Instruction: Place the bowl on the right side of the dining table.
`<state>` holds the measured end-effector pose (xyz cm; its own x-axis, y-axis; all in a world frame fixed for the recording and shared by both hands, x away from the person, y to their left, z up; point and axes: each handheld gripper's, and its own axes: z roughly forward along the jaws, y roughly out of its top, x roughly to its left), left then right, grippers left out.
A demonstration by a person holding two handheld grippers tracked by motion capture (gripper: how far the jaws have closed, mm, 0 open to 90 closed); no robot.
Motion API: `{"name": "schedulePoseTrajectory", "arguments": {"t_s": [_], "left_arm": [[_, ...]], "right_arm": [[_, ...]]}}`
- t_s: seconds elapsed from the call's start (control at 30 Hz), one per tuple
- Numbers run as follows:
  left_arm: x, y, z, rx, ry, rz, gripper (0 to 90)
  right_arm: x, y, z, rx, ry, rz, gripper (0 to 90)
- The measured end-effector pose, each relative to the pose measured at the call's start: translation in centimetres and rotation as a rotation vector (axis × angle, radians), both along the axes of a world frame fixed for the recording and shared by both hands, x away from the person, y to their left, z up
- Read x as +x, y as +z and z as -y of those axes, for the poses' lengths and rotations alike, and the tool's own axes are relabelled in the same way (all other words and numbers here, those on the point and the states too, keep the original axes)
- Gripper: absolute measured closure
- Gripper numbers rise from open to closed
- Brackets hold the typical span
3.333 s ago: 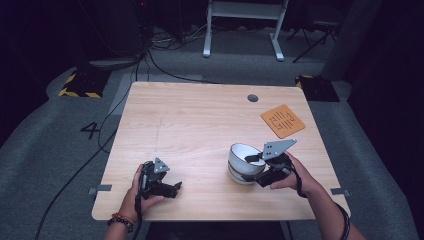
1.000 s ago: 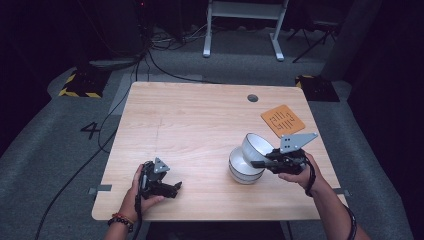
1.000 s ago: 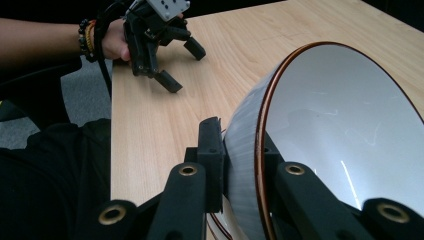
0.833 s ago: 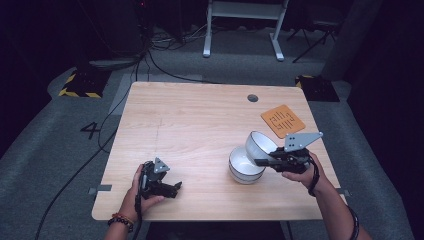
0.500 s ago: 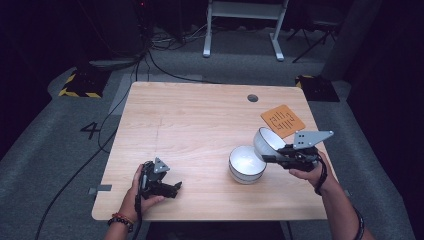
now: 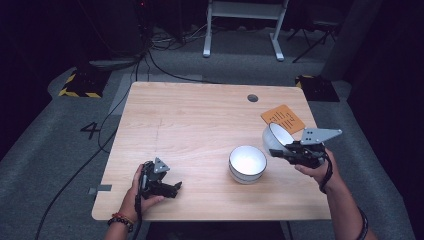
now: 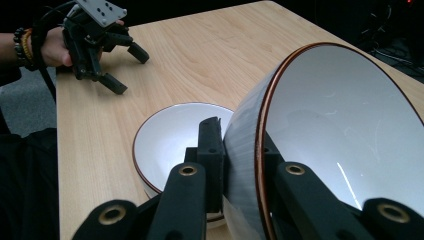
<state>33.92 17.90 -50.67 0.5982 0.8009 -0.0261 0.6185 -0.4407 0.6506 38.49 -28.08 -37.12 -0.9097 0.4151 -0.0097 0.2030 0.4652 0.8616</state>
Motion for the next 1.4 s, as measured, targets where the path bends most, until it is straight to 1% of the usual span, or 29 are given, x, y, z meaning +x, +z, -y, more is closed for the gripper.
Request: {"name": "schedulePoseTrajectory", "arguments": {"t_s": [0.07, 0.23, 0.3, 0.33, 0.4, 0.5, 0.53, 0.57, 0.6, 0.63, 0.7, 0.77, 0.87, 0.93, 0.97, 1.03, 1.13, 1.2, 1.23, 1.27, 1.33, 1.4], "left_arm": [[0.0, 0.0, 0.0, -0.001, 0.000, -0.001, 0.1], [0.0, 0.0, 0.0, -0.001, 0.000, 0.000, 0.1], [0.0, 0.0, 0.0, -0.001, 0.000, -0.001, 0.1], [0.0, 0.0, 0.0, -0.001, 0.000, 0.000, 0.1], [0.0, 0.0, 0.0, -0.001, 0.000, 0.000, 0.1], [0.0, 0.0, 0.0, 0.000, -0.001, -0.001, 0.1], [0.0, 0.0, 0.0, 0.001, -0.001, -0.001, 0.1], [0.0, 0.0, 0.0, 0.001, -0.001, -0.001, 0.1], [0.0, 0.0, 0.0, 0.004, -0.001, 0.003, 0.1], [0.0, 0.0, 0.0, 0.008, 0.003, 0.008, 0.1], [0.0, 0.0, 0.0, 0.008, 0.003, 0.008, 0.1], [0.0, 0.0, 0.0, 0.008, 0.003, 0.008, 0.1], [0.0, 0.0, 0.0, 0.007, 0.003, 0.007, 0.1], [0.0, 0.0, 0.0, 0.008, 0.003, 0.008, 0.1], [0.0, 0.0, 0.0, 0.007, 0.002, 0.007, 0.1], [0.0, 0.0, 0.0, 0.008, 0.003, 0.008, 0.1], [0.0, 0.0, 0.0, 0.008, 0.003, 0.007, 0.1], [0.0, 0.0, 0.0, 0.005, 0.001, 0.006, 0.1], [0.0, 0.0, 0.0, 0.001, -0.001, -0.001, 0.1], [0.0, 0.0, 0.0, 0.001, -0.001, -0.001, 0.1], [0.0, 0.0, 0.0, -0.001, 0.000, 0.000, 0.1], [0.0, 0.0, 0.0, -0.001, 0.000, 0.000, 0.1]], "right_arm": [[0.2, -0.1, 0.2, -0.003, -0.008, 0.011, 80.6], [0.4, -0.3, 0.5, -0.011, -0.036, 0.008, 80.6], [0.5, -0.4, 0.6, -0.028, -0.047, 0.017, 80.6], [0.5, -0.4, 0.6, -0.022, -0.048, 0.011, 80.7], [0.5, -0.5, 0.8, -0.034, -0.052, 0.016, 80.7], [0.6, -0.5, 1.0, -0.029, -0.063, 0.012, 80.7], [0.7, -0.5, 1.1, -0.037, -0.064, 0.023, 80.6], [0.7, -0.5, 1.1, -0.036, -0.073, 0.016, 80.6], [0.8, -0.5, 1.2, -0.038, -0.070, 0.022, 80.7], [0.9, -0.5, 1.3, -0.033, -0.074, 0.013, 80.7], [1.0, -0.5, 1.4, -0.042, -0.078, 0.019, 80.7], [1.0, -0.5, 1.5, -0.038, -0.087, 0.012, 80.7], [1.1, -0.6, 1.7, -0.046, -0.094, 0.020, 80.7], [1.0, -0.6, 1.7, -0.043, -0.096, 0.018, 80.7], [1.1, -0.5, 1.8, -0.050, -0.095, 0.026, 80.7], [1.1, -0.5, 1.9, -0.054, -0.101, 0.025, 80.7], [1.2, -0.4, 1.9, -0.052, -0.109, 0.032, 80.7], [1.3, -0.4, 2.1, -0.050, -0.126, 0.039, 80.7], [1.4, -0.4, 2.2, -0.060, -0.132, 0.046, 80.7], [1.6, -0.5, 2.3, -0.062, -0.141, 0.047, 80.7], [1.7, -0.5, 2.4, -0.058, -0.139, 0.046, 80.7], [2.0, -0.7, 2.6, -0.064, -0.159, 0.037, 80.7]]}}
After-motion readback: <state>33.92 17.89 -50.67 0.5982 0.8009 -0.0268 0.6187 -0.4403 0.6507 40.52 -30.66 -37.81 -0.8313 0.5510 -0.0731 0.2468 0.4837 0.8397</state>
